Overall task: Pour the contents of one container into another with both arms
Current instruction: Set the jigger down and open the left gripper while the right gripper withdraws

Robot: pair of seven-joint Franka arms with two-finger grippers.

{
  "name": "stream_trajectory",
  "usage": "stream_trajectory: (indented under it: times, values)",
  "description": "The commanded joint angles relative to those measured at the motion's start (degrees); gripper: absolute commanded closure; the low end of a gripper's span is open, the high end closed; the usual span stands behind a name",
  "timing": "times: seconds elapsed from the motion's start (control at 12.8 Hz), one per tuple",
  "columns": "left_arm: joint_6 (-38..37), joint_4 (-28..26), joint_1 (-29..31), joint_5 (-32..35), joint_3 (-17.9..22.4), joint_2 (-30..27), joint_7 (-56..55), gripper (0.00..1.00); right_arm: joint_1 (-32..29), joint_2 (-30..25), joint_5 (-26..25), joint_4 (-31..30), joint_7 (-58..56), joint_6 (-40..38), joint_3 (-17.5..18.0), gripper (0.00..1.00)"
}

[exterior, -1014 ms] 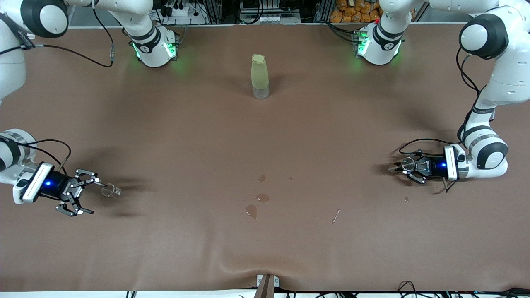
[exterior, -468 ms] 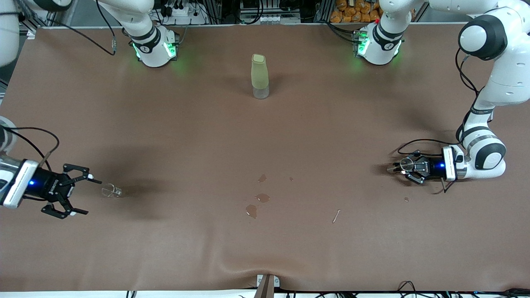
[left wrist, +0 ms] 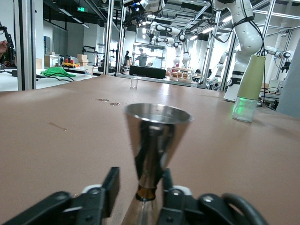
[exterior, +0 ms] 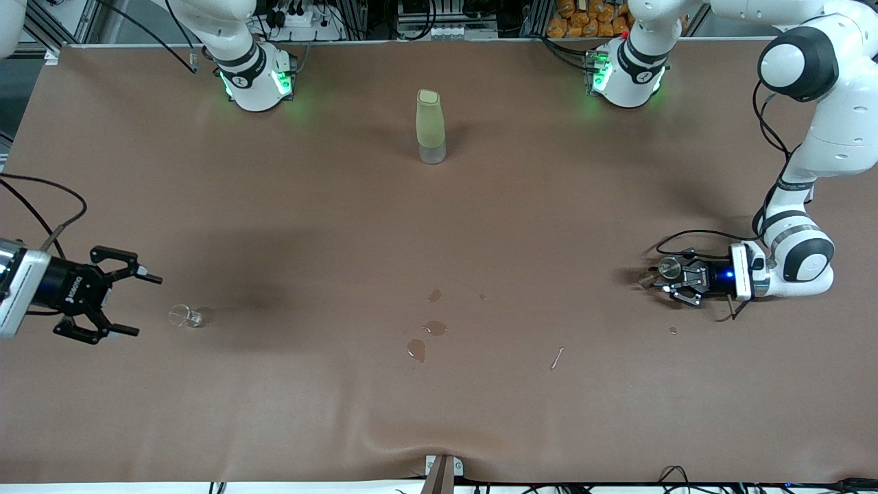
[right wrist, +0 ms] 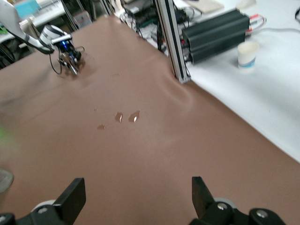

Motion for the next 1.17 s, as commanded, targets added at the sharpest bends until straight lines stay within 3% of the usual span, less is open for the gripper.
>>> stream_trajectory:
  times: [0.0, 0.47, 0.62, 0.86, 1.09]
  values:
    - [-0.40, 0.90, 0.38, -0.70, 0.09, 0.56, -1.90, 0.00, 0.73, -5.71, -4.67, -3.96, 4.51, 0.41, -0.43, 0.00]
    - [-0.67, 2.83, 2.21, 2.02, 1.15, -0.49, -8.23, 0.00, 3.80, -16.79, -15.48, -10.99, 20.32, 0.32, -0.34, 0.00]
    - [-0.84, 5.63, 3.10, 6.57, 1.59, -1.37, -15.32, 0.00, 5.65, -18.02, -19.08, -11.09, 25.24, -0.64, -0.69, 0.00]
    - [-0.93, 6.61, 4.33, 12.21, 1.33, -5.76, -30.43, 0.00, 10.13, -19.08, -22.96, -11.09, 32.45, -3.45, -5.24, 0.00]
    - [-0.84, 6.79, 3.37, 17.30, 0.62, -11.28, -44.05, 0.00, 10.40, -19.44, -28.04, -11.00, 38.25, -5.99, -8.24, 0.00]
